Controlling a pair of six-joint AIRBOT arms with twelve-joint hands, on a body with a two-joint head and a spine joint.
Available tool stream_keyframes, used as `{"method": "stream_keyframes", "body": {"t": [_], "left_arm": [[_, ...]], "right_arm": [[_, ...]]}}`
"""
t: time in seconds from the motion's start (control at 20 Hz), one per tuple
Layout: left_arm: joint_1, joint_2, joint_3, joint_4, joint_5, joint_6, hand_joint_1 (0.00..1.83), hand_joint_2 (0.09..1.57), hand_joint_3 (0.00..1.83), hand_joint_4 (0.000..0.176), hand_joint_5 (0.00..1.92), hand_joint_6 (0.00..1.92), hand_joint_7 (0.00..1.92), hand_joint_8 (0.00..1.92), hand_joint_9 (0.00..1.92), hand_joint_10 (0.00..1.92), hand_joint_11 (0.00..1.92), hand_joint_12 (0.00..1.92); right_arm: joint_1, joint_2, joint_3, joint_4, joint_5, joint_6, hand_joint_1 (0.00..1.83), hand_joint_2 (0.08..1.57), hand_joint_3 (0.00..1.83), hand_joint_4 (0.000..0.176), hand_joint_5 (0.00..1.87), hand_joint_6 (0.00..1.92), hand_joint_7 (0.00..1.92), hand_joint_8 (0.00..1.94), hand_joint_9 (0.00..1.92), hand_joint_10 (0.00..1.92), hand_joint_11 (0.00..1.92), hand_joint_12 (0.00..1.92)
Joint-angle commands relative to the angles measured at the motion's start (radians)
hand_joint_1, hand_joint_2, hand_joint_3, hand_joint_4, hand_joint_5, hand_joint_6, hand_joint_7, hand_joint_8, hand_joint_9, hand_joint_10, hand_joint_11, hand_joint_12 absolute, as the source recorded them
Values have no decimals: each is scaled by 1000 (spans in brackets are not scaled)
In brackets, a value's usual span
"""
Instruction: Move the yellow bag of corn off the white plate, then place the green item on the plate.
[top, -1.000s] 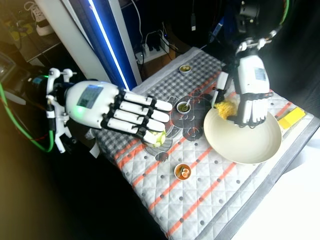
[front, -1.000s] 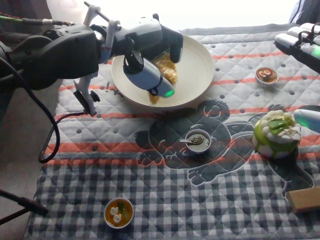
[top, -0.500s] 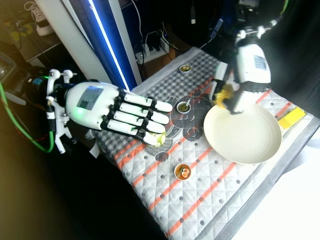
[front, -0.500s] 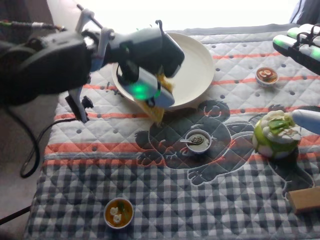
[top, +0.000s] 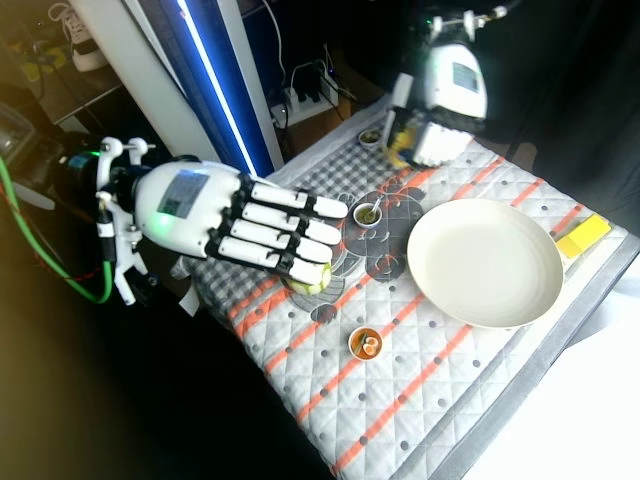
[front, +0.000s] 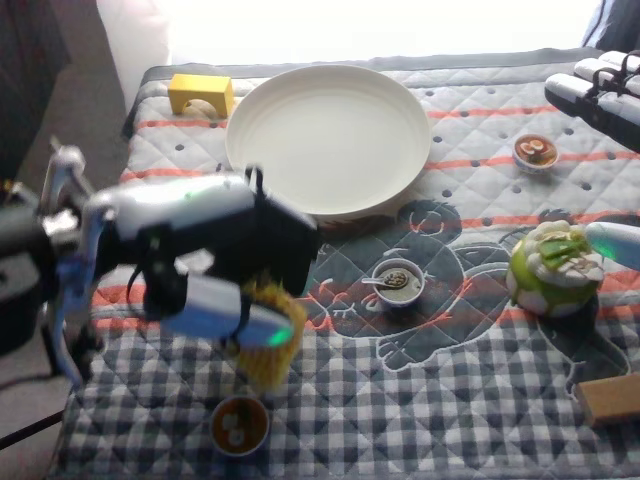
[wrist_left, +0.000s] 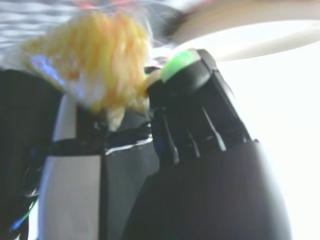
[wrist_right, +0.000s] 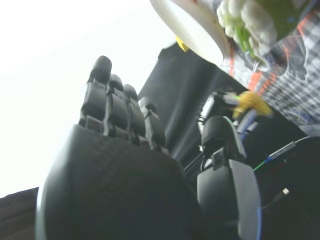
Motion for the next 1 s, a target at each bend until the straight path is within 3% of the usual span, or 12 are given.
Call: {"method": "stream_keyframes", "body": {"t": [0.0,0.1,0.2,0.25,0.3,0.35,0.45,0.55,0.65,0.75,0.8,0.95], "left_arm": [[-2,10,-3,-14,-152,-23,624,1253,59,0,165,734,197,671,119,949,70,1611],[17,20,-5,-14,-174,-60,455,1245,8,0,171,101,97,69,10,186,2,955],[41,40,-17,-20,-207,-68,393,1245,3,20,30,4,3,2,0,6,0,80],[54,51,-21,-38,-242,-68,404,1234,0,33,5,0,0,0,0,0,0,15],[63,59,-22,-59,-276,-68,356,1242,2,50,0,0,0,0,0,0,0,2],[69,65,-22,-77,-303,-68,322,1256,8,38,0,0,0,0,0,0,0,0],[73,68,-13,-122,-372,-68,206,1263,9,44,0,0,0,0,0,0,0,0],[73,68,-1,-157,-423,-68,247,1264,6,9,46,18,0,0,0,0,89,44],[68,67,6,-180,-469,-68,216,1303,3,0,41,15,0,0,0,0,3,899],[73,68,9,-210,-525,-68,234,1309,2,0,48,11,0,0,0,0,0,756],[73,68,9,-221,-545,-68,286,1313,1,0,49,4,0,0,0,0,0,663],[73,68,9,-229,-573,-68,295,1330,1,0,63,1,8,1,4,1,0,666]], "right_arm": [[7,2,-1,-3,127,8,319,1320,1,79,0,0,0,0,0,0,0,609],[7,4,-5,-4,127,10,306,1307,0,87,0,0,0,0,0,0,0,723],[7,9,-15,-15,127,14,314,1267,0,79,0,0,0,0,6,3,0,746],[7,9,-18,-22,127,16,316,1249,0,74,0,0,0,0,10,4,0,747],[7,10,-23,-29,127,16,360,1215,0,73,0,0,0,0,37,13,0,795],[6,9,-25,-32,127,16,398,1192,0,76,0,0,0,0,55,17,0,839],[-14,9,-22,-29,125,20,479,1162,0,71,0,0,0,0,4,1,0,576],[-63,2,-6,-17,124,41,514,1147,0,64,0,0,0,0,10,4,0,586],[-74,-17,12,-6,96,48,582,1141,0,50,0,0,0,0,81,26,0,887],[-64,-47,40,6,45,48,634,1140,0,47,0,0,0,0,111,34,0,1019],[-57,-60,55,13,16,48,733,1121,0,1,0,0,1,0,90,17,0,1017],[-25,-112,109,29,-69,48,763,1147,3,0,0,0,39,6,99,14,0,931]]}}
